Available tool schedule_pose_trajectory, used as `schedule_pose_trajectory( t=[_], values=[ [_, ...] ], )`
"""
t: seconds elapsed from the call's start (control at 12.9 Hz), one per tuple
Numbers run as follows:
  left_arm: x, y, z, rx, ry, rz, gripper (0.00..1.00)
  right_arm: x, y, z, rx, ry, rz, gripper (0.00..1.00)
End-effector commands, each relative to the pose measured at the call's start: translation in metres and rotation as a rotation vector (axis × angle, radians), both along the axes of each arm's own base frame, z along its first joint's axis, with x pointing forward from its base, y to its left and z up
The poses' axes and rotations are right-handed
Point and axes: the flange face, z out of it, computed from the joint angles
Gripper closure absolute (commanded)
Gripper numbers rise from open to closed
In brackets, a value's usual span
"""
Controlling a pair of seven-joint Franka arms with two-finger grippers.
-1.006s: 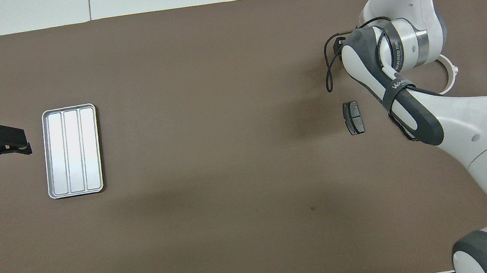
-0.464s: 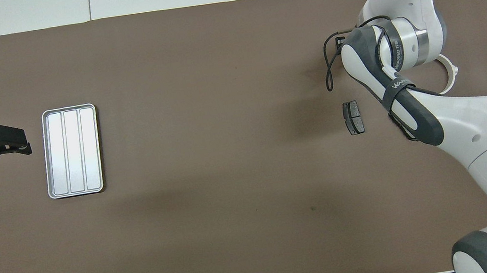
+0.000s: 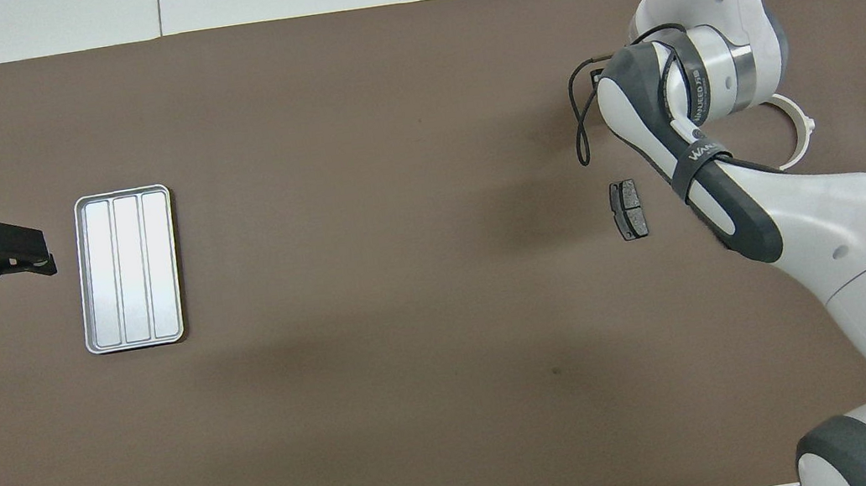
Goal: Pick bearing gear from pile to tray
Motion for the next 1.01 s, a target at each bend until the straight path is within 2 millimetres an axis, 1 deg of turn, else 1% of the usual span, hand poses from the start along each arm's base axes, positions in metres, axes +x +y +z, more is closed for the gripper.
schedule_pose_trajectory(
  t=[0.0,0.23,0.46,0.62,0.93],
  values=[
    [-0.0050,0.0002,0.0059,0.000,-0.015,-0.002,0.00,0.0024,0.0080,0.0139,-0.022,-0.004,-0.021,1.00],
    [-0.0050,0.0002,0.0059,0.000,-0.015,-0.002,0.00,0.0030,0.0064,0.0175,-0.023,-0.009,-0.019,1.00],
    [-0.0050,0.0002,0.0059,0.000,-0.015,-0.002,0.00,0.0030,0.0075,0.0176,-0.024,-0.011,-0.017,1.00],
    [-0.0050,0.0002,0.0059,0.000,-0.015,-0.002,0.00,0.0037,0.0030,0.0176,-0.030,-0.011,-0.019,1.00],
    [-0.0050,0.0002,0.0059,0.000,-0.015,-0.002,0.00,0.0041,0.0022,0.0167,-0.031,-0.013,-0.020,1.00]
  ],
)
